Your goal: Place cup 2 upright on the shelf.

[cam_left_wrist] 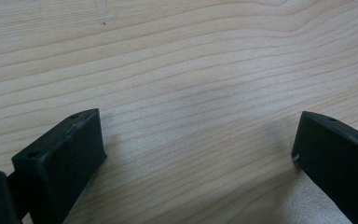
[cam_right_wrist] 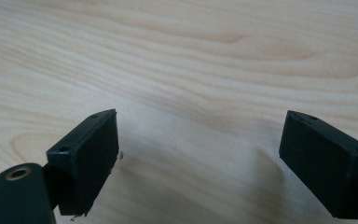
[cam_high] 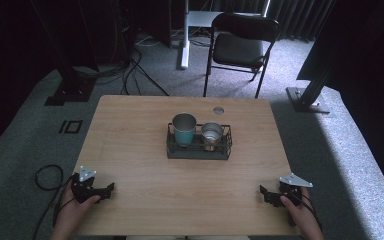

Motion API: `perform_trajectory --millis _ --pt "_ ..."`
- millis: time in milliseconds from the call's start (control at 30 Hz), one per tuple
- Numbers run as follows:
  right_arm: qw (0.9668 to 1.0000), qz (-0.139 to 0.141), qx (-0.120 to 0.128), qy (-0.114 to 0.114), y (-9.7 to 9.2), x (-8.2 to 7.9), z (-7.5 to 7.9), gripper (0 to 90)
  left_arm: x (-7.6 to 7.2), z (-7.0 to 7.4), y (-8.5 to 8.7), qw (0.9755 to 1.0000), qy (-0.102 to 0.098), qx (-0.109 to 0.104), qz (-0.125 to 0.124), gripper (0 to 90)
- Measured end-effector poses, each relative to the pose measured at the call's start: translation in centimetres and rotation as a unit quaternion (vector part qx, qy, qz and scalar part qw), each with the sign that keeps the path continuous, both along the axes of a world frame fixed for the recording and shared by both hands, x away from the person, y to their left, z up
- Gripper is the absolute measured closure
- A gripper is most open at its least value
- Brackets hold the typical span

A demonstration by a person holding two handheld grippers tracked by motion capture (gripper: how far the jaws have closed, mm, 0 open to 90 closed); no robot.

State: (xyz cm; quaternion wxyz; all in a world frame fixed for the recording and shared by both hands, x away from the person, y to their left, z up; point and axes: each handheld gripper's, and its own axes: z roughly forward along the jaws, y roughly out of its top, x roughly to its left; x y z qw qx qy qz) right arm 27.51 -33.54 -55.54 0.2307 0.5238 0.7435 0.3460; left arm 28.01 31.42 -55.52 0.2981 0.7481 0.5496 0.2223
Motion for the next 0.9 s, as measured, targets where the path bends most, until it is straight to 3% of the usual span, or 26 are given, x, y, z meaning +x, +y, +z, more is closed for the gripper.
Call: perform_trajectory --millis 233,400,500,900 --pt "0.9997 0.012 -0.001 0.02 0.28 -0.23 -0.14 11.5 0.0 0.0 0.0 1.0 0.0 0.0 0.0 2.8" --pt "0.9997 0.012 0.008 0.021 0.22 -0.16 -0.12 11.5 0.0 0.0 0.0 1.0 0.0 0.0 0.0 2.8" --pt "0.9994 0.024 -0.015 0.021 0.3 -0.12 -0.17 11.2 0.0 0.0 0.0 1.0 0.0 0.0 0.0 2.8" --pt "0.9994 0.024 -0.015 0.021 0.31 -0.08 -0.18 11.2 0.0 -0.01 0.0 1.0 0.0 0.0 0.0 2.8"
